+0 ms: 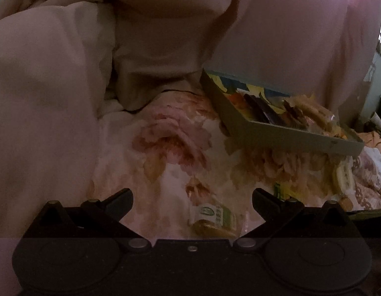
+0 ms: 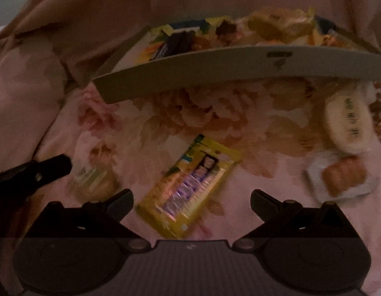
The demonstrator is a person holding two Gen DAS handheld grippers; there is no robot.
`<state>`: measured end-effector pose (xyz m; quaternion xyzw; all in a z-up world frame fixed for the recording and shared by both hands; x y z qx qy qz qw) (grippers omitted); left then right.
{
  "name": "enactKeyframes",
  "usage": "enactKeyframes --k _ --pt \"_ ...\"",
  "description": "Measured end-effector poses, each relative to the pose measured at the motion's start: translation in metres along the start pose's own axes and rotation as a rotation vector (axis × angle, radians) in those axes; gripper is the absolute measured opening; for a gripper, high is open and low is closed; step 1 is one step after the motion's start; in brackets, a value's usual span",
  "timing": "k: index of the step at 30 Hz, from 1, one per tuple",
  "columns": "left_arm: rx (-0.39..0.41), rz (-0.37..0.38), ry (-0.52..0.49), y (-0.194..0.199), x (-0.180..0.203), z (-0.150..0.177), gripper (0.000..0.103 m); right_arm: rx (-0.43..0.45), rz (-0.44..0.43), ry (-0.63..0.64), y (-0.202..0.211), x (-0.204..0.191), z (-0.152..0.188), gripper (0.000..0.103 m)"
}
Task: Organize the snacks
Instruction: 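Grasp the green-labelled cake with the left tool while the right tool grasps the yellow candy bar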
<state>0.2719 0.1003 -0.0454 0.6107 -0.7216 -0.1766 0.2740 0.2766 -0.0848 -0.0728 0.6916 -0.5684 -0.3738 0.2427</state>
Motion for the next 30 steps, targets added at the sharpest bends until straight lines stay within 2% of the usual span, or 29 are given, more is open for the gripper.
enactKeyframes --k 4,8,11,13,16,20,24,30 --pt "0.006 -0.002 0.026 -0.002 -0.002 0.002 0.102 -0.025 0.086 0.097 -0.017 -0.009 0.001 0.103" --pt "-0.01 0.025 -0.001 -0.006 0.006 0.01 0.102 -0.004 0.084 0.178 -0.012 -0.008 0.009 0.095" --pt "-0.018 0.046 -0.042 -0.011 0.016 0.015 0.102 0.012 0.06 0.209 -0.002 -0.001 0.014 0.081" --pt "-0.022 0.067 -0.061 -0.014 0.022 0.018 0.101 0.018 0.052 0.229 0.006 0.003 0.017 0.069" --pt "-0.037 0.099 -0.091 -0.018 0.03 0.023 0.096 0.028 0.045 0.26 0.015 0.009 0.023 0.059" --pt "-0.056 0.108 -0.173 -0.025 0.041 0.031 0.087 0.048 0.034 0.286 0.018 0.014 0.026 0.059" --pt "-0.081 0.094 -0.234 -0.033 0.047 0.036 0.082 0.064 0.032 0.285 0.016 0.013 0.024 0.064" --pt "-0.098 0.076 -0.23 -0.041 0.045 0.038 0.074 0.08 0.028 0.301 0.012 0.011 0.021 0.065"
Point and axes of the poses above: each gripper's, at about its wrist camera, not at the fingertips, and y roughly against the way its jaws point, x to its right, z to its underside, the point moved 8 cm from there along -y, roughly the way its jaws point, and after that the axes turned 3 degrees about -z, right-handed, at the moved point
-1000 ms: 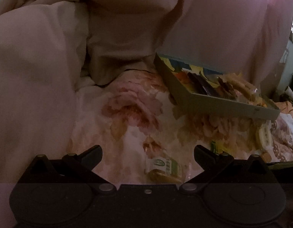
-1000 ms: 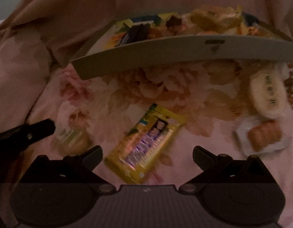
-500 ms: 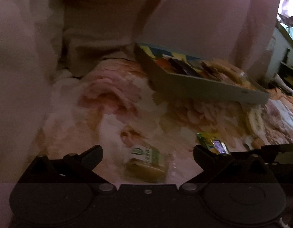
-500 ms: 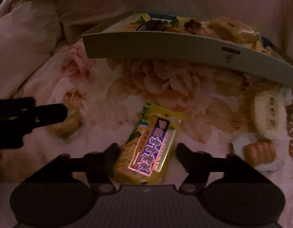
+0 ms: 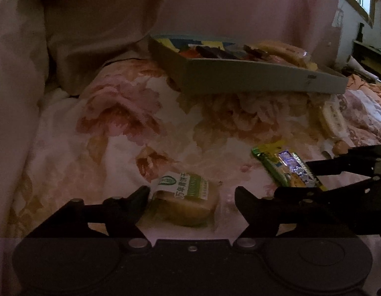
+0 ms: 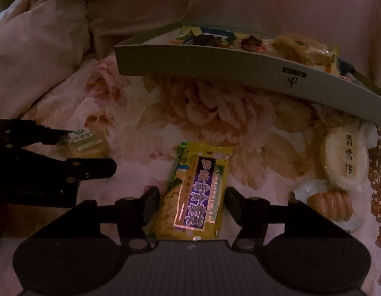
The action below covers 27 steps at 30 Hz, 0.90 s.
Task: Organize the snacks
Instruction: 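Grasp the green-labelled cake with the left tool while the right tool grasps the yellow candy bar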
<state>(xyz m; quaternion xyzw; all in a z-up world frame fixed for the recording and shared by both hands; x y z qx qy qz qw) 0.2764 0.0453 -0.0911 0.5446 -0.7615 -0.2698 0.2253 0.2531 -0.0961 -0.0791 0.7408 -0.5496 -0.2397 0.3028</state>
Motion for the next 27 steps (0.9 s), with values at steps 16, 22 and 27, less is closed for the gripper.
enactKeyframes --k 16,22,27 --pt "-0.013 0.068 0.048 0.018 0.025 0.009 0.066 -0.03 -0.028 0.009 0.039 0.0 0.036 0.052" --pt "-0.039 0.093 -0.002 0.021 0.044 0.018 0.071 -0.028 -0.031 0.003 0.05 0.003 0.047 0.054" --pt "-0.043 0.095 -0.036 0.014 0.045 0.019 0.073 -0.014 -0.028 0.008 0.045 0.003 0.046 0.062"
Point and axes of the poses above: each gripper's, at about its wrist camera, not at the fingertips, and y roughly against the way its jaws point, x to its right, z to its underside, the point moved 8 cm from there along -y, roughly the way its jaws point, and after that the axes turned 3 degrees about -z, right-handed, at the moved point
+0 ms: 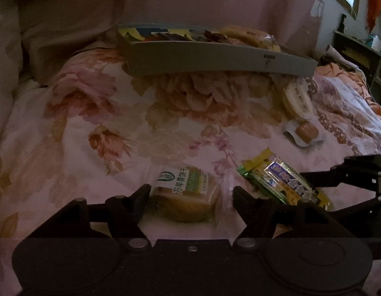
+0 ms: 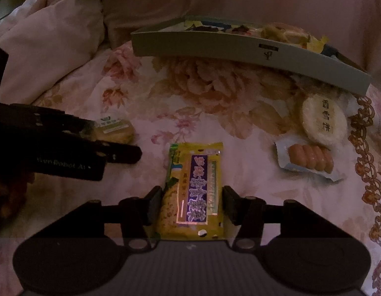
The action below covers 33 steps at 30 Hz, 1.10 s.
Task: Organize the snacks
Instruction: 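Grasp the green-labelled cake with the left tool while the right tool grasps the yellow candy bar, then carry the cake and candy bar into the grey box and lower them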
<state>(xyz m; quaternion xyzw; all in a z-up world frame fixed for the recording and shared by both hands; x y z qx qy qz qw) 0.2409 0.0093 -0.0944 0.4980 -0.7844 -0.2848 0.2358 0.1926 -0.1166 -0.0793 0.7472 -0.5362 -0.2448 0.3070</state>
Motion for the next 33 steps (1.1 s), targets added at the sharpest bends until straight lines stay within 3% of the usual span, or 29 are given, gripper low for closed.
enactKeyframes --k 3,6,9,18,24,33 --pt "0.0 -0.018 -0.031 0.0 0.002 0.0 0.07 0.008 0.003 0.008 -0.004 -0.001 0.001 0.062" --pt "0.002 -0.028 -0.034 0.001 0.003 0.0 0.064 0.011 -0.002 0.021 -0.001 -0.003 0.003 0.052" --pt "0.005 -0.045 -0.018 0.004 0.006 0.001 0.058 0.01 0.012 0.063 0.004 -0.008 0.006 0.052" --pt "0.039 -0.038 0.006 0.025 0.028 0.007 0.055 0.06 0.185 0.367 0.034 -0.025 0.023 0.052" --pt "0.102 -0.034 0.016 0.043 0.037 -0.004 0.055 0.101 0.236 0.359 0.052 -0.014 0.019 0.052" --pt "0.215 -0.054 0.081 0.069 0.025 -0.05 0.055 0.229 0.261 0.327 0.076 0.0 -0.022 0.052"
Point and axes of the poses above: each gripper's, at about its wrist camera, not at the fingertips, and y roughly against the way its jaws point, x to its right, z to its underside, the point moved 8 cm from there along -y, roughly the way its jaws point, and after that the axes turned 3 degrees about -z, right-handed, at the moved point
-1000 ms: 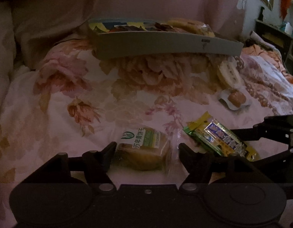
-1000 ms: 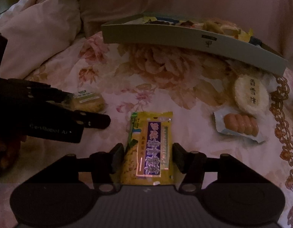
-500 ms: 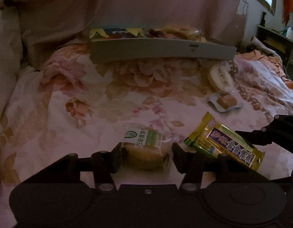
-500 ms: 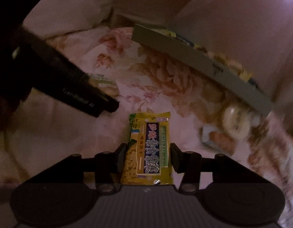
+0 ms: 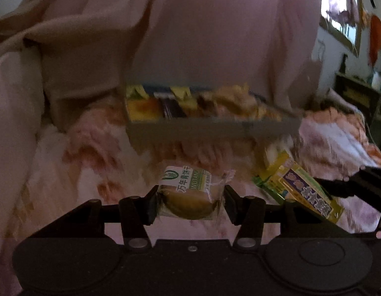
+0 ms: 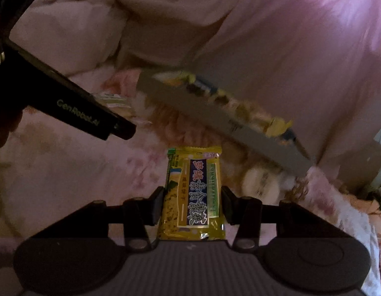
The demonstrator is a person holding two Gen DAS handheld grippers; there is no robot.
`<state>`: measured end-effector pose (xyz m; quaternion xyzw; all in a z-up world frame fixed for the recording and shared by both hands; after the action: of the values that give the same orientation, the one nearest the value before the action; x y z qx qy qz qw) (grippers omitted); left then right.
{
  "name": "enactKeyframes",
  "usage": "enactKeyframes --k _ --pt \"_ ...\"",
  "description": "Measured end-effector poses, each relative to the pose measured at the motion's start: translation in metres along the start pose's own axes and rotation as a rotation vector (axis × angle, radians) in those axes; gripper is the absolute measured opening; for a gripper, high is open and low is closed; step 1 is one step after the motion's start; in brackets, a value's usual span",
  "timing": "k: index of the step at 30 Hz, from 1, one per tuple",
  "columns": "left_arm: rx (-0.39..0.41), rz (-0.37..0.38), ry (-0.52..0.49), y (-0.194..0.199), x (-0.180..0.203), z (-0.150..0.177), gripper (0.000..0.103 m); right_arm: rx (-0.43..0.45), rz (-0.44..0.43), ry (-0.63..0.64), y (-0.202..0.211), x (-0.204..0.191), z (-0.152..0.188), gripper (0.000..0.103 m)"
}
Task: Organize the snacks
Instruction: 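Carry the cake and candy bar into the grey box and lower them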
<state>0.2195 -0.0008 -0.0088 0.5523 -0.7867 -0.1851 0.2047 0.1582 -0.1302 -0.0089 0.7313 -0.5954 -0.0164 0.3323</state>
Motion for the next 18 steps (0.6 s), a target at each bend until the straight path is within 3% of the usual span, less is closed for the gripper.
enactKeyframes --k 11,18 --pt "0.144 -0.061 0.059 -0.026 -0.032 -0.108 0.055 0.175 0.011 -0.051 -0.043 0.05 -0.089 0.052" --pt "0.135 -0.073 0.088 -0.072 -0.04 -0.139 0.055 0.224 -0.006 -0.081 -0.083 0.069 -0.127 0.052"
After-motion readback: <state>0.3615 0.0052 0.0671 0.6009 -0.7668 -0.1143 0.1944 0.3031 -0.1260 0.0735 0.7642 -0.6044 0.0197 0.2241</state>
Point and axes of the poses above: each gripper's, at about its wrist camera, not at the fingertips, and y roughly against the way its jaws point, x to its right, z to its underside, the point moved 8 cm from there along -y, roughly the way its jaws point, and after that the axes turned 3 degrees about -z, right-handed, at the moved point
